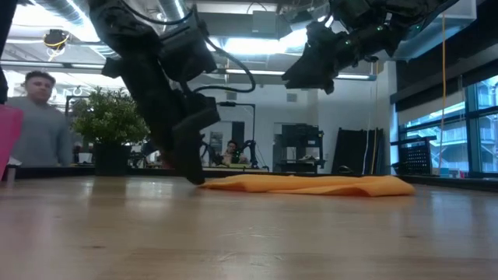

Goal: Roll microfiber towels into tight, uniform cylinder then place into a basket
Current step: Fold the orange microfiber towel

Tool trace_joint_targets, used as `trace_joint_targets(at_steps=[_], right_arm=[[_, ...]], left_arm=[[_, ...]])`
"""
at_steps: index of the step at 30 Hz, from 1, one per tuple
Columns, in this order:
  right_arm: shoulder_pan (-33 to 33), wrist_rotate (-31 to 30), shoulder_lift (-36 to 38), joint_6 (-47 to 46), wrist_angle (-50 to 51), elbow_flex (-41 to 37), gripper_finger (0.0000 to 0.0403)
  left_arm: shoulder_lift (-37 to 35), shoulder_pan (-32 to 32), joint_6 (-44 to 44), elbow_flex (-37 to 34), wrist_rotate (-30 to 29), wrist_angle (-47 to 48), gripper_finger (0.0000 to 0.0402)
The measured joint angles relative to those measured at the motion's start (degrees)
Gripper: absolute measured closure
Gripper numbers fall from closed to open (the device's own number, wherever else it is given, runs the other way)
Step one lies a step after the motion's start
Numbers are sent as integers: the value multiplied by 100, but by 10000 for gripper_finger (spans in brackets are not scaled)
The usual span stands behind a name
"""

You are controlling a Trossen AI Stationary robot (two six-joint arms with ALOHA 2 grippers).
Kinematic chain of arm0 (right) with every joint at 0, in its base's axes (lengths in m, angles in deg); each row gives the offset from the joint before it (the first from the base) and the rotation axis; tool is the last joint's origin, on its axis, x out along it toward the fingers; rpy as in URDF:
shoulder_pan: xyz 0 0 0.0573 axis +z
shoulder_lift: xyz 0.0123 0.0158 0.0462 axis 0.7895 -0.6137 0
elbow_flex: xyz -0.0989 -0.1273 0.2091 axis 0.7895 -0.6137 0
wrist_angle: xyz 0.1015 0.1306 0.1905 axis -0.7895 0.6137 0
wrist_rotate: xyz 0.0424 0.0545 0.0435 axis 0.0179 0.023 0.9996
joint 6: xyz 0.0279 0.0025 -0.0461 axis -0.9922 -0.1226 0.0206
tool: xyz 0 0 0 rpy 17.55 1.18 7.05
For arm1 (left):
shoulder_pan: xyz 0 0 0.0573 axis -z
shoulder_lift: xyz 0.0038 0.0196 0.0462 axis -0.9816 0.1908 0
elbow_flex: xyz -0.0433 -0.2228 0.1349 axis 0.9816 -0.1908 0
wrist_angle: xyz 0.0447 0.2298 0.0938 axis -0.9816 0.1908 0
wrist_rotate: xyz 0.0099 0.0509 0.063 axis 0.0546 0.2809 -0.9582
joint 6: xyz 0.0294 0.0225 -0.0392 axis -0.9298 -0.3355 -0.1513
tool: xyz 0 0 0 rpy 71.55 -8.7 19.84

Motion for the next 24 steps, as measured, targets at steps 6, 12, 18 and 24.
trace_joint_targets(at_steps=[6,12,18,24], right_arm=[[0,835,0,1202,183,0,242],[2,1249,0,2454,1034,0,242],[-32,411,-262,2529,1289,2,242],[-242,102,-924,2305,985,4,242]], left_arm=[[-14,182,-2,11,-110,141,401],[-263,232,-131,9,-61,309,402],[-741,299,-382,19,-94,421,401],[-1235,445,-837,19,-145,561,401]])
